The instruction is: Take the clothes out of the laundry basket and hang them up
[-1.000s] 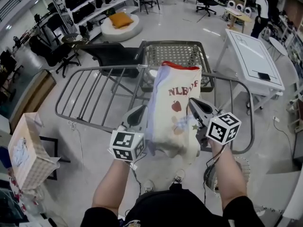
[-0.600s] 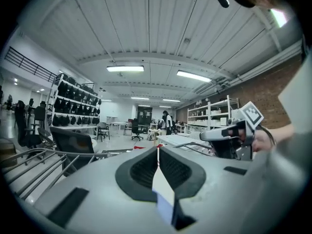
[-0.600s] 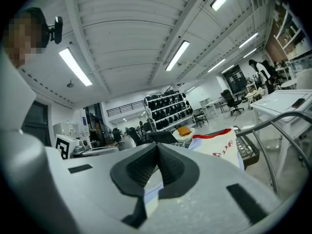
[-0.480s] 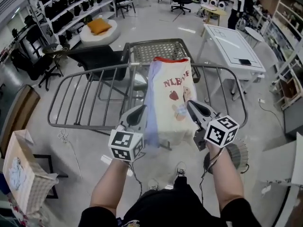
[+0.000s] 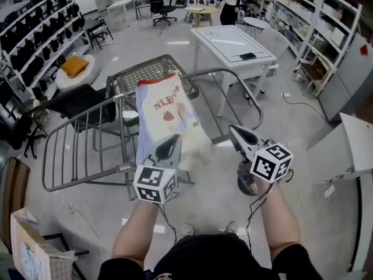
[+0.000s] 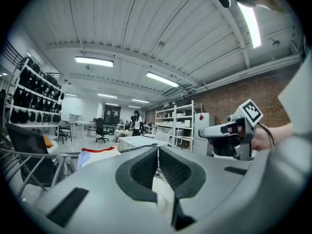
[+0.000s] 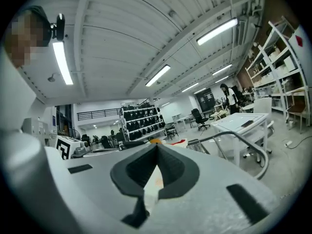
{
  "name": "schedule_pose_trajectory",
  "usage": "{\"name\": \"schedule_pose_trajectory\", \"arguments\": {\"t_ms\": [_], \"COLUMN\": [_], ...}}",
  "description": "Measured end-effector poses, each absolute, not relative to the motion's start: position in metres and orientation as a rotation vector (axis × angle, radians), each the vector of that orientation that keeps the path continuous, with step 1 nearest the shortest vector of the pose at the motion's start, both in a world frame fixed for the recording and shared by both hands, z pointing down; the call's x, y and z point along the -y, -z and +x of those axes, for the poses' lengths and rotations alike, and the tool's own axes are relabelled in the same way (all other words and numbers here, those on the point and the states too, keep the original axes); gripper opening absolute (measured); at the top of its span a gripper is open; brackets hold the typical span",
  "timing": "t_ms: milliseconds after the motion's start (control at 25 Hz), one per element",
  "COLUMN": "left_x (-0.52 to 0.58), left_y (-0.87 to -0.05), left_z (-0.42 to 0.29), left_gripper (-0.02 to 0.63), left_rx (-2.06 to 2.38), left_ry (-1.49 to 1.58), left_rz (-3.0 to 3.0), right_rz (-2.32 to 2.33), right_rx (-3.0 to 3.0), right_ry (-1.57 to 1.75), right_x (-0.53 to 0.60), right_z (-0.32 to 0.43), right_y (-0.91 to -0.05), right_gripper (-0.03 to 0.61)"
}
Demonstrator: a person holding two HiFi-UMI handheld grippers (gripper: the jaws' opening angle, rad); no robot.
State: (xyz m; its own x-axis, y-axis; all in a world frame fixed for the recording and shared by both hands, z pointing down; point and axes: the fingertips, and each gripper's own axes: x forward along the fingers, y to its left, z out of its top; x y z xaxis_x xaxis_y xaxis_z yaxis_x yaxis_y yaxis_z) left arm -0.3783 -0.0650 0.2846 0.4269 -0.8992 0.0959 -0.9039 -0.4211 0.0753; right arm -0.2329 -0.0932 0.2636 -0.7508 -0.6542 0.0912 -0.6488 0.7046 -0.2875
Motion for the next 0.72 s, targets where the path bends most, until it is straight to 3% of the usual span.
{"name": "schedule_pose_trajectory", "arguments": {"t_ms": [720], "left_x": [0.022], "left_y": [-0.312], "left_z": [-0.061], "left_gripper": [0.012], "left_rx": [1.291], "left_ry": [-0.107], "left_rz": [2.684], "right_rz": [-1.404], "right_rx": [-2.772], "right_ry": [0.433], "right_x": [0.012], "right_z": [0.072], "right_y": [-0.299], "right_gripper": [0.003]}}
